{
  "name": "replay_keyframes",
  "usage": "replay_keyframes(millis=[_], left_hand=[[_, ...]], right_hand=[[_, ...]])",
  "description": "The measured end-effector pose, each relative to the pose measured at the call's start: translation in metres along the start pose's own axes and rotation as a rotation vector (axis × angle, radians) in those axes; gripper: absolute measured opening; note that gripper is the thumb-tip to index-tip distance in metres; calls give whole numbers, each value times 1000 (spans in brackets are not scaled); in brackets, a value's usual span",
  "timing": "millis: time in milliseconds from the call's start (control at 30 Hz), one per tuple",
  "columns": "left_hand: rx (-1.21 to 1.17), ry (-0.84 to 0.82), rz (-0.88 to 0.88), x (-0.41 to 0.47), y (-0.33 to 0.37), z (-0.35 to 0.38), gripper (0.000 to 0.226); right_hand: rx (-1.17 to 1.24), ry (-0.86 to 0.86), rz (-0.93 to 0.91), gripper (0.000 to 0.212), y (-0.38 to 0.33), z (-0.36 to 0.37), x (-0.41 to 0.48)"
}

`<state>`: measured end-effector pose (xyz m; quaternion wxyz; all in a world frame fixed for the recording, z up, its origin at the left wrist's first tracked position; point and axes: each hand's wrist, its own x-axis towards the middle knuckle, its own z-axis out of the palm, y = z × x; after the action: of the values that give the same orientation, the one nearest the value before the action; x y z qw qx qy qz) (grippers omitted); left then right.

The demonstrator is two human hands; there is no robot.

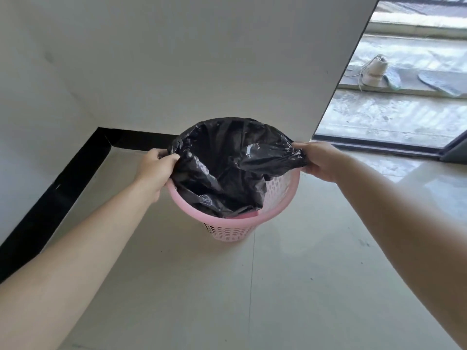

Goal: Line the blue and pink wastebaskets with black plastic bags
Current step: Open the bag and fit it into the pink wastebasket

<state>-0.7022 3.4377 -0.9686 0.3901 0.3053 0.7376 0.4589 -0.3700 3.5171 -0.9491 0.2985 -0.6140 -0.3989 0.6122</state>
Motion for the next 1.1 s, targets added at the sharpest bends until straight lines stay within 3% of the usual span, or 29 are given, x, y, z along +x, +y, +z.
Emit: replay_keyframes(millis=[100,167,267,333,467,500,567,667,700,767,833,933,1000,1067,1100], left_hand=[[-286,-129,-25,-9,8,-10,55],[-361,-201,-45,-15,11,-19,35],[-303,-188,-55,-22,4,-27,30],[-134,-80,0,-26,-8,-33,29],[546,63,184,-25,-39,-49,34],[618,91,217,-26,-41,-51,32],[591,207,378,-27,-32,-46,34],[609,209,798,-38,4,-29,48],[744,128,892,-43,15,-22,56],[1097,-23,915,-53,26,-7,67],[1251,-34,881,-60,24,5,56],[1113,147,1048,-74,8,10,23],[955,257,1111,-78,-5,8,18],[806,291,1107,-81,-19,5,15],[752,287,1111,-83,-27,3,14]], right_hand=[[21,147,-7,13,13,-7,3],[-83,136,-14,15,22,-8,1],[-879,183,-162,17,41,-10,-3],[-1150,265,-255,17,51,-10,-7],[-1095,272,-349,14,56,-20,-8],[-1092,256,-355,10,52,-21,-9],[-1077,278,-323,27,42,-25,-4],[-818,446,-190,46,20,-19,-6],[-717,541,-270,46,10,-14,-11],[-652,619,-538,43,-9,2,-29],[-802,450,-790,48,-17,17,-52],[-1327,144,-900,70,-7,35,-76],[-1458,83,-1016,52,11,39,-86],[-1398,92,-1240,26,27,37,-94],[-1375,111,-1300,23,34,33,-98]])
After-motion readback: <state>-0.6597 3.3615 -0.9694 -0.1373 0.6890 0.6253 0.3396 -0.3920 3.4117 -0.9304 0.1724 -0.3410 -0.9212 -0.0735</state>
